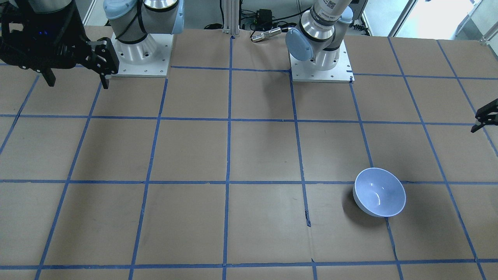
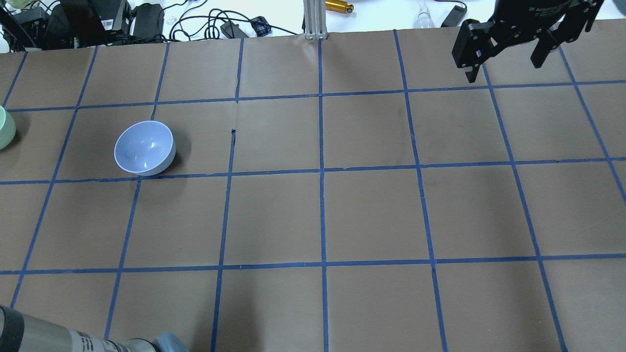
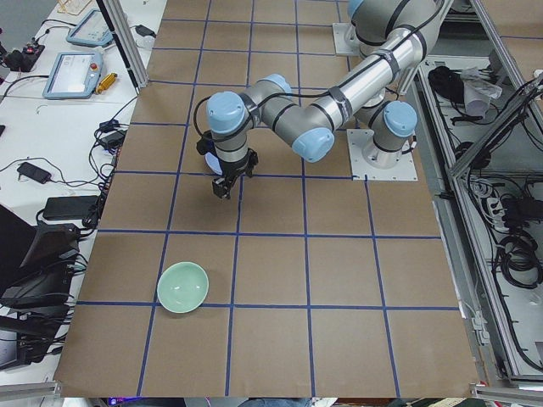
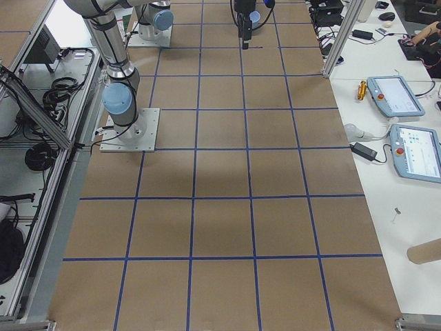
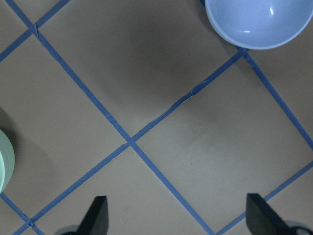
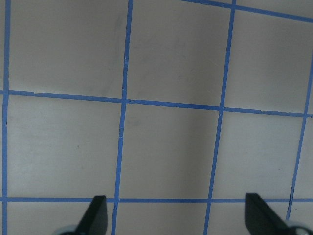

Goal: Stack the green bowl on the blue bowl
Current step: 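Lower the left gripper over the rim of the pale green bowl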

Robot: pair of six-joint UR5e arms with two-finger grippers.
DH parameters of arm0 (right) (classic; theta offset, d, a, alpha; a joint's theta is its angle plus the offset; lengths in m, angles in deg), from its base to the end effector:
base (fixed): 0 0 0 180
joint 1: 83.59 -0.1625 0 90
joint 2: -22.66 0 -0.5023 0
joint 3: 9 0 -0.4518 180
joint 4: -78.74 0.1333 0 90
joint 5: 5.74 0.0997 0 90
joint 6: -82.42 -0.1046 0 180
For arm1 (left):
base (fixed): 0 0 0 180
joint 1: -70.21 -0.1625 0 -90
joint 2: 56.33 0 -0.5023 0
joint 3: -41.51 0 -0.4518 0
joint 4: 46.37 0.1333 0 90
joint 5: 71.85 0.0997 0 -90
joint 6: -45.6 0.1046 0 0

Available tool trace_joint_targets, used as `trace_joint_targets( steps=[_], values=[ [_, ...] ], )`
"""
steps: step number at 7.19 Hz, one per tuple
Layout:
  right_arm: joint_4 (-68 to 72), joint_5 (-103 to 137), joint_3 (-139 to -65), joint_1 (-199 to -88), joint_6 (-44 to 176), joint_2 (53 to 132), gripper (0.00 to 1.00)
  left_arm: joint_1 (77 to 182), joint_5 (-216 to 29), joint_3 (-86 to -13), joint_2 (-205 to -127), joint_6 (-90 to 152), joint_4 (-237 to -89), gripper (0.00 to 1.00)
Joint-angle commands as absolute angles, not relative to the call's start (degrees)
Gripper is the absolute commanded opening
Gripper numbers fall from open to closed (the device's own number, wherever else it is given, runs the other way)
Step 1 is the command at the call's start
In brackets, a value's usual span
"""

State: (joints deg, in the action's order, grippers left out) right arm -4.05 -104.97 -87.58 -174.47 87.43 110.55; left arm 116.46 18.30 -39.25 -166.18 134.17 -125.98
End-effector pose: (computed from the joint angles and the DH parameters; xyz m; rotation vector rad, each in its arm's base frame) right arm 0.1252 -0.5659 0.6380 0.1486 -2.9752 0.0459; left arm 0.3976 -0.6077 0.4468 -1.1967 -2.9021 -0.0062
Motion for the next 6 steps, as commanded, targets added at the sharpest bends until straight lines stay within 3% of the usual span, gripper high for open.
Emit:
trace_joint_targets(
  steps=[1, 6],
  values=[
    [-4.05, -104.97, -87.58, -174.47, 87.43, 110.55, 1.00, 113.64, 18.50, -31.22, -173.80, 149.15, -124.59, 1.00],
    [-4.05, -104.97, -87.58, -174.47, 87.43, 110.55, 1.00, 109.32, 15.60, -26.61, -185.34, 169.39, -116.50, 1.00]
  ],
)
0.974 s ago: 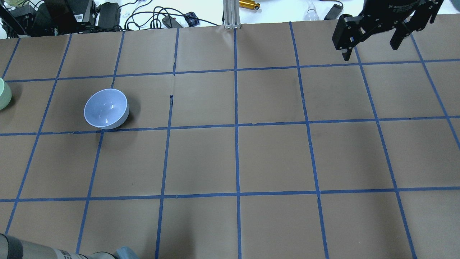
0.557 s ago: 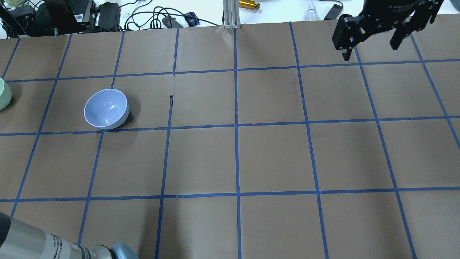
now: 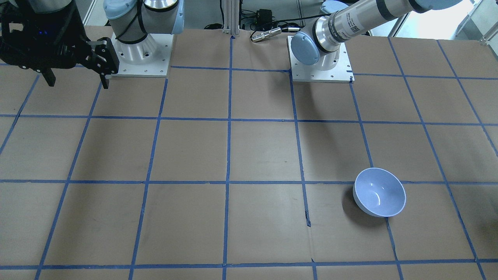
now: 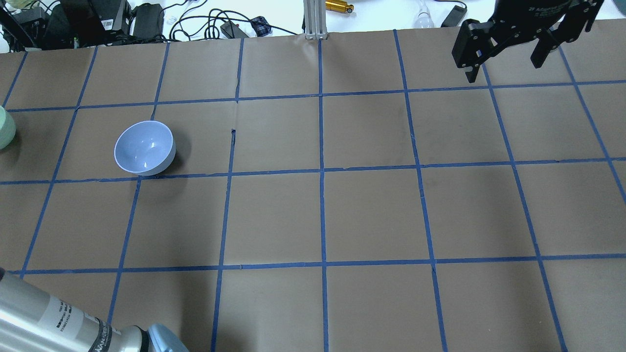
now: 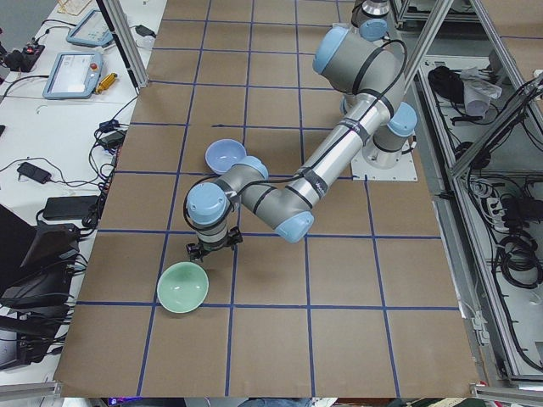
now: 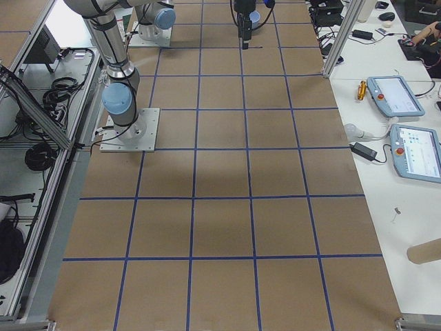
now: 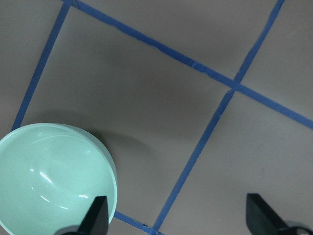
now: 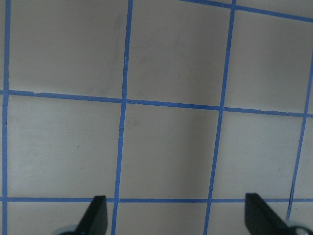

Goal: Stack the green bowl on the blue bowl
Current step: 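Lower the left gripper over the rim of the pale green bowl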

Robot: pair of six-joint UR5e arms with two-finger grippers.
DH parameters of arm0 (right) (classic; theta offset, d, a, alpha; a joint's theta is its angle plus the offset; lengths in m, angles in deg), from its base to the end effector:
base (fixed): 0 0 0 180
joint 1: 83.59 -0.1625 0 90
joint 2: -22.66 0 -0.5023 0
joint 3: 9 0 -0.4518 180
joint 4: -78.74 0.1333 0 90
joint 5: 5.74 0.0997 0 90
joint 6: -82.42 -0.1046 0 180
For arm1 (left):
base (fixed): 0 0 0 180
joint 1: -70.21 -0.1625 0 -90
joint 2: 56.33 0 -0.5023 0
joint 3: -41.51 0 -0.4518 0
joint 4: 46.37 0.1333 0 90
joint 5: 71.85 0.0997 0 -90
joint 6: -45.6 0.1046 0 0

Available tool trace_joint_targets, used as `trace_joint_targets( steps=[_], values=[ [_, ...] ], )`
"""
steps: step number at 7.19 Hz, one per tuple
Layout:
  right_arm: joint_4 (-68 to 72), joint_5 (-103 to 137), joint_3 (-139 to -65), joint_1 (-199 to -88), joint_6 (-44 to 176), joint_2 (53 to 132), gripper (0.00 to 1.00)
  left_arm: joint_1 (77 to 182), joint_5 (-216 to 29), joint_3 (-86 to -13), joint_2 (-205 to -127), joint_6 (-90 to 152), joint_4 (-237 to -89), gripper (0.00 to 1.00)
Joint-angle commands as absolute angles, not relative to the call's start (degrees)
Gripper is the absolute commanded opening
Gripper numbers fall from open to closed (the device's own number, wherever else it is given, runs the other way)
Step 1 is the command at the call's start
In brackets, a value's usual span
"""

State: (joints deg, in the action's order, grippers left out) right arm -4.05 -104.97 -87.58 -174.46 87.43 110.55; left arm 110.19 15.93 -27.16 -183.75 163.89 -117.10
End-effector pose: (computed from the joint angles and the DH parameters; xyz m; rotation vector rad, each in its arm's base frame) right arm 0.1251 -0.5659 0.6380 0.1484 -2.9753 0.0459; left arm 0.5590 -0.6480 0.3374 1.7351 2.5564 -0.0683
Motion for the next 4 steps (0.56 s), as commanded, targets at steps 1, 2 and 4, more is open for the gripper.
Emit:
trace_joint_targets(
  steps=[1, 2, 4],
  values=[
    [-4.05, -104.97, -87.58, -174.47, 87.43, 110.55, 1.00, 109.23, 15.51, -25.04, -187.00, 171.00, -116.50, 1.00],
    [-4.05, -104.97, -87.58, -174.47, 87.43, 110.55, 1.00, 108.88, 15.42, -22.93, -189.11, 171.98, -116.50, 1.00],
    [-4.05, -104.97, -87.58, -174.47, 87.43, 110.55, 1.00, 108.88, 15.33, -20.46, -192.89, 172.86, -116.50, 1.00]
  ],
)
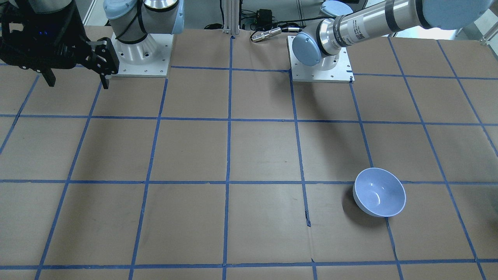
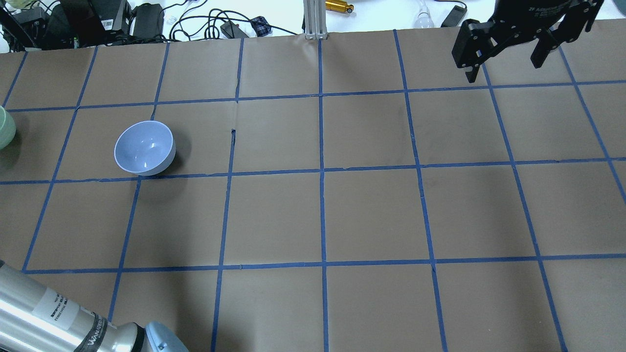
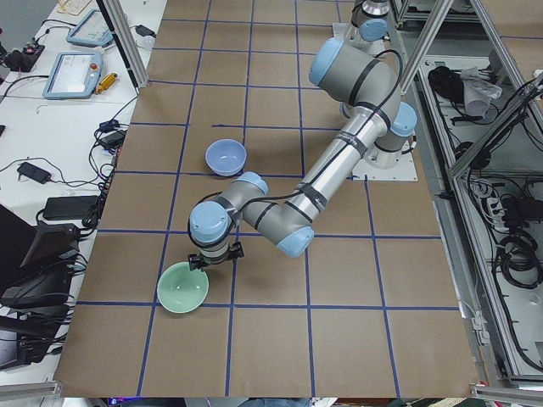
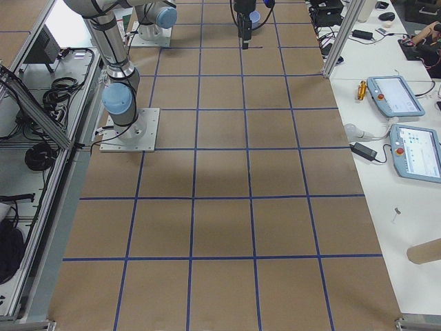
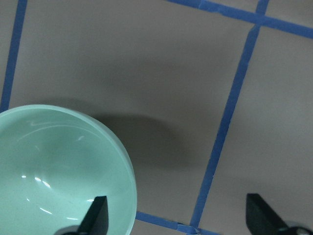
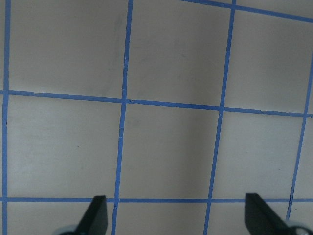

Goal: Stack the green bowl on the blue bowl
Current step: 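Lower the left gripper over the rim of the pale green bowl, then close the left gripper on the rim of the pale green bowl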

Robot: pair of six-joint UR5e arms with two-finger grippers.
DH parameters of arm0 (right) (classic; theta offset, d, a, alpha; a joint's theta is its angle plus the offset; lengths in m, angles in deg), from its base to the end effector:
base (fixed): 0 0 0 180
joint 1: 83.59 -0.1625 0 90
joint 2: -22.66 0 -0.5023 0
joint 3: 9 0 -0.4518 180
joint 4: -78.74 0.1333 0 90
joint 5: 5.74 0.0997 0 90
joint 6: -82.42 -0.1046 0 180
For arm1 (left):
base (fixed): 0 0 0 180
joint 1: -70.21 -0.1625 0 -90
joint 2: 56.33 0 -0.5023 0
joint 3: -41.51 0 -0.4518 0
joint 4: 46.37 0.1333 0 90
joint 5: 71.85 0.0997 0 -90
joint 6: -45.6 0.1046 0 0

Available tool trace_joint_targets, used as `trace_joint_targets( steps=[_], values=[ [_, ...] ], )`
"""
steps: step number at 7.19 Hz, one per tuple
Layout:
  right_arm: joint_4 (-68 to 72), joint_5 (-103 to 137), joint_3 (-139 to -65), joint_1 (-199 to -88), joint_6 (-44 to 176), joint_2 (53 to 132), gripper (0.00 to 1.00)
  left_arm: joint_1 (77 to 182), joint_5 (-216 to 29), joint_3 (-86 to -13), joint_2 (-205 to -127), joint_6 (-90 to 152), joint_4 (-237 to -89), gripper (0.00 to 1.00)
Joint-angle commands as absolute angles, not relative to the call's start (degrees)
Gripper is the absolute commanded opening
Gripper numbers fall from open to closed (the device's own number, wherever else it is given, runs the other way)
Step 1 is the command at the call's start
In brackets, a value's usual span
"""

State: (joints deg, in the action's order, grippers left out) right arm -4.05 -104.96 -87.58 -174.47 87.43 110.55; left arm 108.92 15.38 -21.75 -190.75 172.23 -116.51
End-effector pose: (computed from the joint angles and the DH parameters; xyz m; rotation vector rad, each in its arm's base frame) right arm 0.1252 -0.5659 0.6380 0.1487 -2.9754 0.0459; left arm 0.6046 -0.6618 0.2834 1.8977 2.4557 -0.0761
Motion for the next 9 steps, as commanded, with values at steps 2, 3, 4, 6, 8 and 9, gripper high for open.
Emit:
trace_joint_targets(
  steps=[2, 3, 4, 6, 8, 9],
  values=[
    [-4.05, -104.97, -87.58, -174.47, 87.43, 110.55, 1.00, 108.88, 15.33, -20.01, -193.96, 174.62, -116.50, 1.00],
    [-4.05, -104.97, -87.58, -174.47, 87.43, 110.55, 1.00, 108.88, 15.42, -19.92, -194.14, 174.71, -116.42, 0.98],
    [-4.05, -104.97, -87.58, -174.47, 87.43, 110.55, 1.00, 108.88, 15.34, -19.14, -194.57, 174.71, -115.72, 0.98],
    [-4.05, -104.97, -87.58, -174.47, 87.43, 110.55, 1.00, 108.88, 15.33, -18.25, -195.63, 174.71, -115.71, 0.95],
    [-4.05, -104.97, -87.58, -174.47, 87.43, 110.55, 1.00, 108.88, 15.33, -18.25, -195.72, 174.71, -115.71, 0.93],
    [-4.05, -104.97, -87.58, -174.47, 87.43, 110.55, 1.00, 108.88, 15.33, -18.25, -195.81, 174.80, -115.63, 0.87]
  ],
)
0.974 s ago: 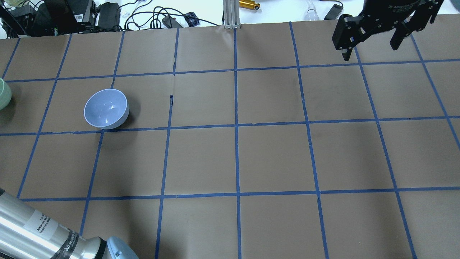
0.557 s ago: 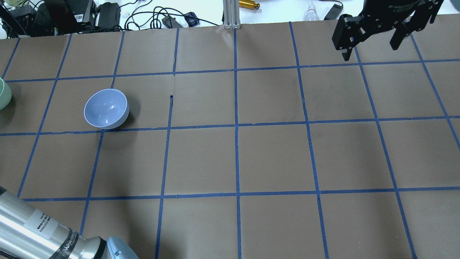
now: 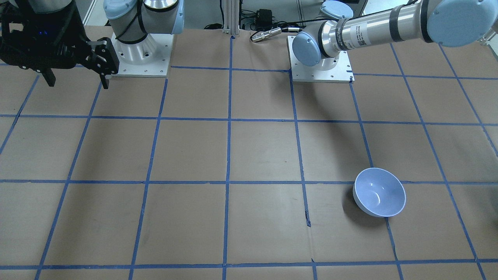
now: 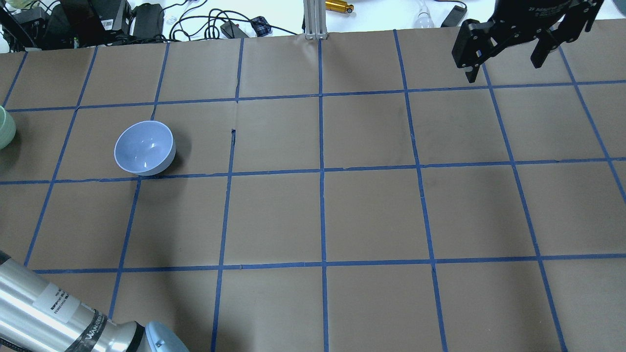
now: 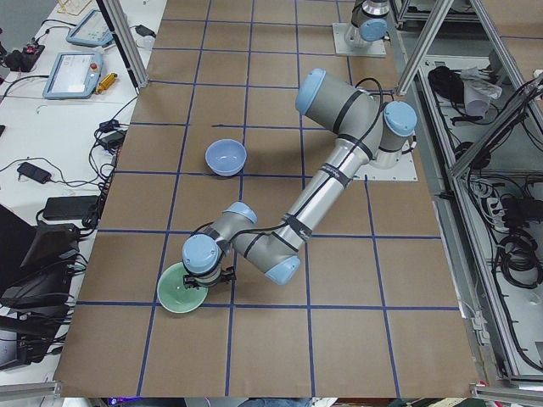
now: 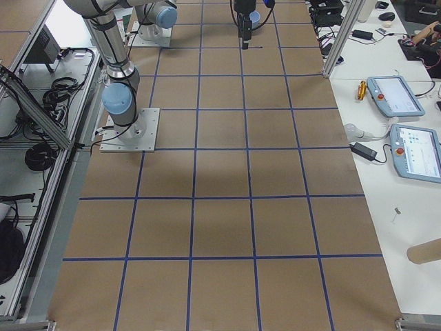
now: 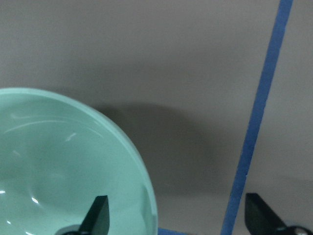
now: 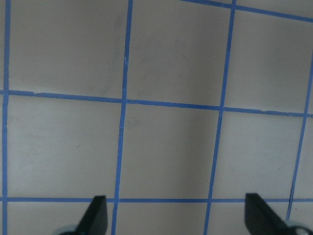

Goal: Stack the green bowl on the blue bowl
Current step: 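Close the left gripper on the rim of the pale green bowl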

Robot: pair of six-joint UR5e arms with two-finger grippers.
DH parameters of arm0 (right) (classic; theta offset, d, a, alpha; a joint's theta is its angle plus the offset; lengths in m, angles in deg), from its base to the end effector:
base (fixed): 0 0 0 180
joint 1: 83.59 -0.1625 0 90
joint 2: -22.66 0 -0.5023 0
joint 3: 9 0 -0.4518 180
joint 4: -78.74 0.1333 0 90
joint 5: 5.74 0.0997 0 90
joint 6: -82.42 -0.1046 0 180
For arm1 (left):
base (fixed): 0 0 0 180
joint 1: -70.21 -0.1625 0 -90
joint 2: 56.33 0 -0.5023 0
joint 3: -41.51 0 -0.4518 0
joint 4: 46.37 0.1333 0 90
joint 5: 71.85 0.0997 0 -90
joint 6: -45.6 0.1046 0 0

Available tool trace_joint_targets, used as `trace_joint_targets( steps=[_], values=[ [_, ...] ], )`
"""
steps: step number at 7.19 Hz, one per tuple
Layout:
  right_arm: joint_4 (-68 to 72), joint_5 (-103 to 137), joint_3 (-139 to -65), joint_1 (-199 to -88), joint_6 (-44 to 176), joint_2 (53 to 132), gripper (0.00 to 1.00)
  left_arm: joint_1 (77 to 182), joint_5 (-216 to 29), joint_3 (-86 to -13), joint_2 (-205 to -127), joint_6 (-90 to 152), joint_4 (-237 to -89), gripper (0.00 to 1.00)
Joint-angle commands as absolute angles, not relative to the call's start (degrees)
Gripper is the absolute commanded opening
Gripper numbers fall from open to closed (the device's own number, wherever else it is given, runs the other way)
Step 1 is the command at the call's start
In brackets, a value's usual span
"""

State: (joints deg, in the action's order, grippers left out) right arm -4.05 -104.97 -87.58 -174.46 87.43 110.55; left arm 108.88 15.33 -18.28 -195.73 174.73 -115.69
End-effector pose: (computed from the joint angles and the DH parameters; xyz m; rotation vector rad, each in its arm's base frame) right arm 0.1251 -0.5659 0.6380 0.1484 -2.9753 0.0459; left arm 0.6243 -0.6770 0.2390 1.9565 2.4232 -0.0765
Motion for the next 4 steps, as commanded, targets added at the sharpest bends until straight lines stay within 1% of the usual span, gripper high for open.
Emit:
trace_joint_targets(
  steps=[1, 2, 4],
  values=[
    [-4.05, -104.97, -87.58, -174.47, 87.43, 110.55, 1.00, 108.88, 15.33, -18.17, -195.81, 175.23, -115.62, 0.87],
    [-4.05, -104.97, -87.58, -174.47, 87.43, 110.55, 1.00, 108.88, 15.33, -18.17, -195.81, 175.24, -115.54, 0.83],
    [-4.05, -104.97, -87.58, -174.47, 87.43, 110.55, 1.00, 108.88, 15.33, -18.25, -195.81, 175.24, -114.40, 0.83]
  ],
)
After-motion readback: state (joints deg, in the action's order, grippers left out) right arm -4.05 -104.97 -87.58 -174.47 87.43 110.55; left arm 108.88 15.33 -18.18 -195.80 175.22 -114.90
